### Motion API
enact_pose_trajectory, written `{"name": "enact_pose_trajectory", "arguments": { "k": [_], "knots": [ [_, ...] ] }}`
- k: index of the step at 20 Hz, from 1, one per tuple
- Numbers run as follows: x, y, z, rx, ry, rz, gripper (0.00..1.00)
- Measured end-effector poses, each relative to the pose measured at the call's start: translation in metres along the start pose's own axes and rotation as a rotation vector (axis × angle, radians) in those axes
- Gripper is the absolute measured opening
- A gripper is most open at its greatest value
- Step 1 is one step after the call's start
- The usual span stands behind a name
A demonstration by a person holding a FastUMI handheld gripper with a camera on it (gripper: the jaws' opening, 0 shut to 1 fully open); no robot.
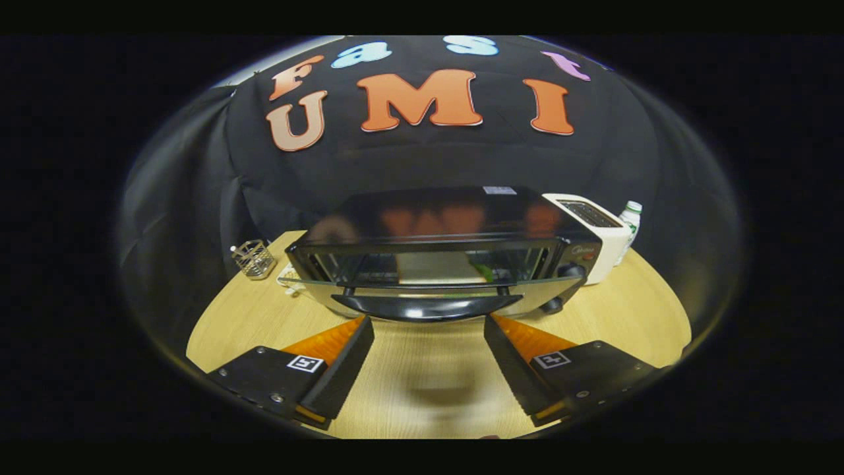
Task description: Open the toaster oven, put the food inside, and close the toaster oven door.
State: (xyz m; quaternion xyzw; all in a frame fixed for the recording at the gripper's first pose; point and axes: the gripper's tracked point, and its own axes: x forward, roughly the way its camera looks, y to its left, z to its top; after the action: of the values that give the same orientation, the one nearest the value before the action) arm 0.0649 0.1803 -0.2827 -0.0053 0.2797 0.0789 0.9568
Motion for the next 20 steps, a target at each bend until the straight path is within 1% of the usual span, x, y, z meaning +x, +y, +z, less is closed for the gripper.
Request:
{"name": "enact_pose_trajectory", "arguments": {
  "k": [4, 8, 10, 14, 20],
  "knots": [
    [0.006, -0.006, 0.025, 0.005, -0.031, -0.013, 1.00],
    [-0.014, -0.011, 0.031, 0.018, -0.043, -0.002, 1.00],
    [-0.027, -0.021, 0.045, 0.031, -0.067, 0.000, 0.99],
    [-0.056, -0.056, 0.094, 0.047, -0.152, -0.033, 0.99],
    [-0.126, -0.110, 0.193, 0.027, -0.359, -0.098, 0.99]
  ]
}}
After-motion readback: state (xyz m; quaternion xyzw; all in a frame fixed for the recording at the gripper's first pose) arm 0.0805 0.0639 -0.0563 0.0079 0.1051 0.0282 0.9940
